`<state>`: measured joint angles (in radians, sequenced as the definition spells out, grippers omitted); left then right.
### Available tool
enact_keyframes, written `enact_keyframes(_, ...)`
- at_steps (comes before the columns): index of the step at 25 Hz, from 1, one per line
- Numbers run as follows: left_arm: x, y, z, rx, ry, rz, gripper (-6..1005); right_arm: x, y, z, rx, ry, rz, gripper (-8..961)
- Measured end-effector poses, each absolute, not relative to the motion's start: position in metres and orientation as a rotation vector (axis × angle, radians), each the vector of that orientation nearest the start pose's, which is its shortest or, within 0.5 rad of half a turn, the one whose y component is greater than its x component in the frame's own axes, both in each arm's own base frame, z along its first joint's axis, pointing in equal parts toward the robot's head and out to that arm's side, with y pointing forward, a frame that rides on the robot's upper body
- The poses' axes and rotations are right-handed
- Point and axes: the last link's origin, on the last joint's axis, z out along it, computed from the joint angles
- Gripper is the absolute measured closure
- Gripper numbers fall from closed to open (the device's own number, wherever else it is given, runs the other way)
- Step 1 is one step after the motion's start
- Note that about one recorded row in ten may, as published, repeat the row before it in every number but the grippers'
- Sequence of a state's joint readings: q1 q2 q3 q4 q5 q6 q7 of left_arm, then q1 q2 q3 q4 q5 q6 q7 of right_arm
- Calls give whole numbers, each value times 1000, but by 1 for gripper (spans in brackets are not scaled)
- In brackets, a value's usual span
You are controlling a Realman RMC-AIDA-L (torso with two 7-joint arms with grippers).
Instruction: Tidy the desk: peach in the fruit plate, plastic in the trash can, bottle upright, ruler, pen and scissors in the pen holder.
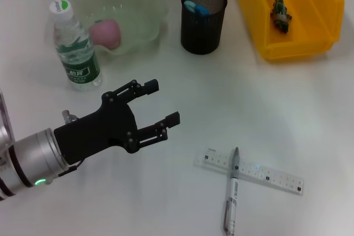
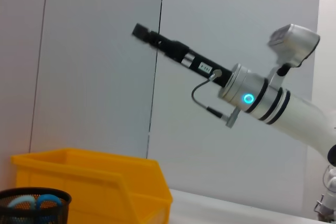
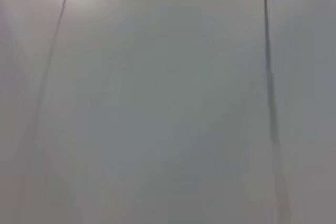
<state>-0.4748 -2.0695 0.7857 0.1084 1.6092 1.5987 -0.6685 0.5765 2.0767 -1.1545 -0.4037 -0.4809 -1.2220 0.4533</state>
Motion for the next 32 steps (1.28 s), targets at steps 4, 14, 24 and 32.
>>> enact_keyframes(4,-270,266,-58,-2546,-349,-1079,197,218,401,34,-1865,374,1202,259)
enact_keyframes(14,-273,256,-52,-2652,-336,-1069,197,229,344,16,-2483,707,1239,242)
enact_keyframes(24,-280,259,-37,-2728,-360,-1001,197,233,325,20,-2826,750,964,225)
enact_keyframes(32,-283,262,-29,-2744,-325,-967,197,210,343,8,-3030,744,542,194)
